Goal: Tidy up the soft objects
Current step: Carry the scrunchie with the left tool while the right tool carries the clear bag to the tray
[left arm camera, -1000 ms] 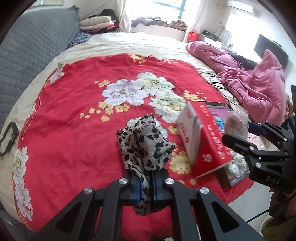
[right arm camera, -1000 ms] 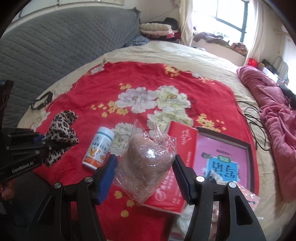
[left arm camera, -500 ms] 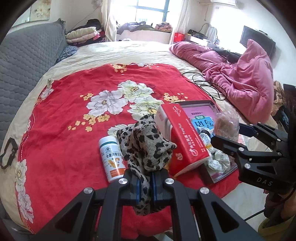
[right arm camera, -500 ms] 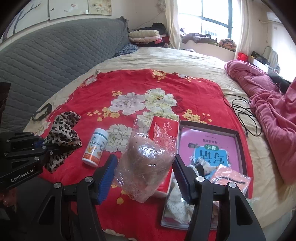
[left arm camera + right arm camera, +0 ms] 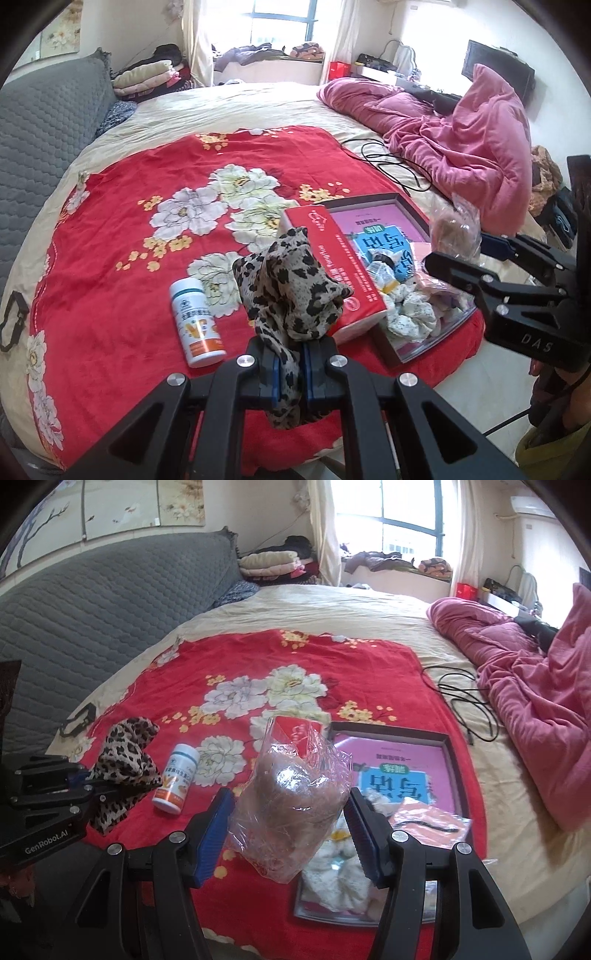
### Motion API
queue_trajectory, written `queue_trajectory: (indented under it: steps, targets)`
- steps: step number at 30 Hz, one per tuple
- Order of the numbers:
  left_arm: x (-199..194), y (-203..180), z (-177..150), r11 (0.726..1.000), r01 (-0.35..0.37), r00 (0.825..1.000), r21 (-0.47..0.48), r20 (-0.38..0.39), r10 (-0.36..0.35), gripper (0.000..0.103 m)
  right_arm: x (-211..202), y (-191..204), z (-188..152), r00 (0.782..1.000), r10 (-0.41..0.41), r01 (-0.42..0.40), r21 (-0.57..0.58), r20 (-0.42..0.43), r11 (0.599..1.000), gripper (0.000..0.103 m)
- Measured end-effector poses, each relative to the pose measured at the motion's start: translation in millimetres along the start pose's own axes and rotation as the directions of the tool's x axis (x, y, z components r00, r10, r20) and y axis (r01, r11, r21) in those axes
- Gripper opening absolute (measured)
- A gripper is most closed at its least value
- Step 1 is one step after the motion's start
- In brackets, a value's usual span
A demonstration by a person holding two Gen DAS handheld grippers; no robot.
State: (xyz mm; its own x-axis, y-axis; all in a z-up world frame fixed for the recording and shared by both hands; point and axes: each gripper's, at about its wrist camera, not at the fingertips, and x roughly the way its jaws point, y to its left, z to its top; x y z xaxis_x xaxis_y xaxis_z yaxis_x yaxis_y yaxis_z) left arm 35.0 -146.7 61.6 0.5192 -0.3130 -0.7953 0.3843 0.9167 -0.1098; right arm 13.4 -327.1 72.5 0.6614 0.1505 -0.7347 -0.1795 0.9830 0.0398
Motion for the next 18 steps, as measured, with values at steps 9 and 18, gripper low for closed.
queue_trajectory:
  steps: [9,18]
  targets:
    - [20.7,-37.8,6.9,0.997,0.037,0.999,0.068,-0.031,-0.035,0.009,-17.7,-49.2,-7.5,0.997,-0.071,0.069,0.081,0.02,0.994,0.063]
    - [48.4,-77.5,15.0,0.988,0.12,0.99,0.096,-0.085,-0.112,0.009,-30.8,-107.3,-27.9,0.989,-0.15,0.148,0.158,-0.002,0.976,0.063]
